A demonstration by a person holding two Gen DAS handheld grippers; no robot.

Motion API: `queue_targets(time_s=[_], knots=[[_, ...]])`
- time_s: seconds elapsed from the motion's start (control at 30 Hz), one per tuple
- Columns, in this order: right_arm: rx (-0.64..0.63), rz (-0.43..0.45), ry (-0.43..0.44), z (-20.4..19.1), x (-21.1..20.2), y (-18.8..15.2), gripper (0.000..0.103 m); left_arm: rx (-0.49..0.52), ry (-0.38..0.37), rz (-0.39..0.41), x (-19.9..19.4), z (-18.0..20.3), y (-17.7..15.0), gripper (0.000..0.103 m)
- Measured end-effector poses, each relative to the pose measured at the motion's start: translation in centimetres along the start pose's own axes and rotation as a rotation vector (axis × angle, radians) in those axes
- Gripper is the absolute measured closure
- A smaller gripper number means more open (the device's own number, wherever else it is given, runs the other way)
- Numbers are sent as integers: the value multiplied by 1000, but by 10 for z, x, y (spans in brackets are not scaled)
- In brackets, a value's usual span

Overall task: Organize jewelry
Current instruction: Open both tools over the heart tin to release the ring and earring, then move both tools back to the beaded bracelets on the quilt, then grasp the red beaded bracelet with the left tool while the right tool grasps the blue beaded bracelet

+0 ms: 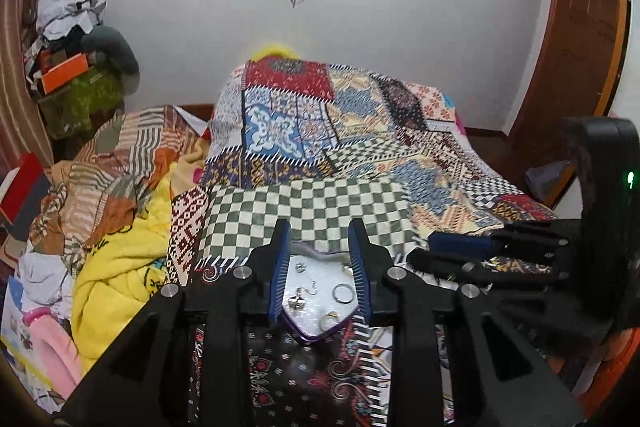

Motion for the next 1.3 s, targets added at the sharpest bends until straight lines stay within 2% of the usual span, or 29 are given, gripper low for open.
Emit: queue_targets(time_s=[0.17, 0.23, 0.33, 0.47, 0.73, 0.83, 1.1, 1.3], knots=[[53, 71, -25, 16, -36, -5, 82, 30, -10, 25, -16, 18, 2, 74], [68, 92, -44, 23, -47, -9, 79, 43, -16, 33, -21, 27, 2, 72], [89, 109, -69, 34, -59, -18, 71, 63, -26, 36, -23, 40, 1, 69], [113, 106, -107, 48, -66, -33, 69, 85, -52, 19, -18, 60, -1, 69], [181, 45, -146, 83, -64, -66, 69, 138, -98, -55, 8, 99, -16, 67], [201, 9, -158, 92, -58, -79, 69, 154, -108, -111, 27, 109, -27, 67], [225, -133, -145, 100, -18, -108, 69, 168, -122, -254, 70, 116, -62, 67], [188, -213, -147, 95, 9, -114, 69, 137, -150, -322, 90, 107, -78, 67]])
Point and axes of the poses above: each gripper's, at about its wrist camera, not at the fingertips, and x roughly the way its jaws point, z to its right, y to its top, the point moved 2 cm from there along x, roughly the way its jaws point, and after that the axes turned 9 degrees about -z, right-handed, at the moved point
